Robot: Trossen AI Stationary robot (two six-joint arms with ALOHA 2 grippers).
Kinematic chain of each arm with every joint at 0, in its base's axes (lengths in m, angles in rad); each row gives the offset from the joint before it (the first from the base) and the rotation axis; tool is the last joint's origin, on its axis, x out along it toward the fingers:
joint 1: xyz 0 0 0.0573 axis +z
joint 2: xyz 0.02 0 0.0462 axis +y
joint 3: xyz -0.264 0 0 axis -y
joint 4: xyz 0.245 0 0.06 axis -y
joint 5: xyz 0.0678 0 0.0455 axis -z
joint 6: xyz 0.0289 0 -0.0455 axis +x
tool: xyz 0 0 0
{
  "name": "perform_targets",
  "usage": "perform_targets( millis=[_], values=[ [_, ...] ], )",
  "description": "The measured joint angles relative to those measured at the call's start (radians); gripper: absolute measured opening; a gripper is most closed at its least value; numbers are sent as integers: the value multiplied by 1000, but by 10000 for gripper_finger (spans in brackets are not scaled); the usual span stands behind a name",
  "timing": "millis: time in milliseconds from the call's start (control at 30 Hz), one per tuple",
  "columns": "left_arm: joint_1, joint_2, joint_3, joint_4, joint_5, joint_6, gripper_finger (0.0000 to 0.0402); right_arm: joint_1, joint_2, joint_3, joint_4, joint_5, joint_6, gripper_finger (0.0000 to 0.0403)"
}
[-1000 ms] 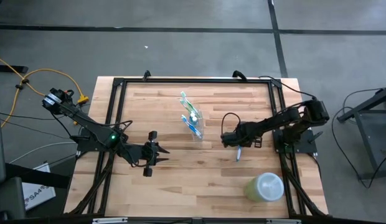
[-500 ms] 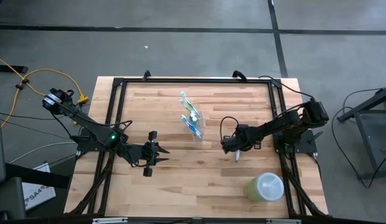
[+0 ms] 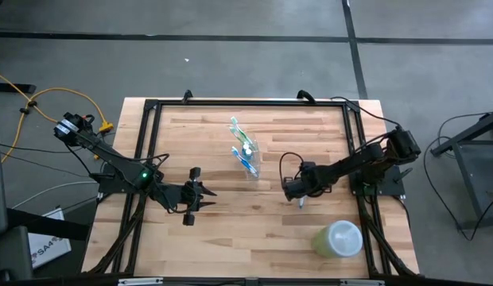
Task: Pick & Place toothbrushing station
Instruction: Put the blue toothbrush into the transparent organizer
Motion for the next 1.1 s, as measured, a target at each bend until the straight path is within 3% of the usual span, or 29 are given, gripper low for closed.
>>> perform_targets(
  millis=[300, 733, 1100],
  values=[
    [0, 0, 0, 0, 0, 0, 110, 10, -1, 0, 22, 9, 0, 77],
    [0, 0, 0, 0, 0, 0, 110, 10, -1, 3, 32, 13, 0, 14],
    [0, 0, 0, 0, 0, -4, 110, 10, -2, 3, 34, 42, -24, 8]
  ],
)
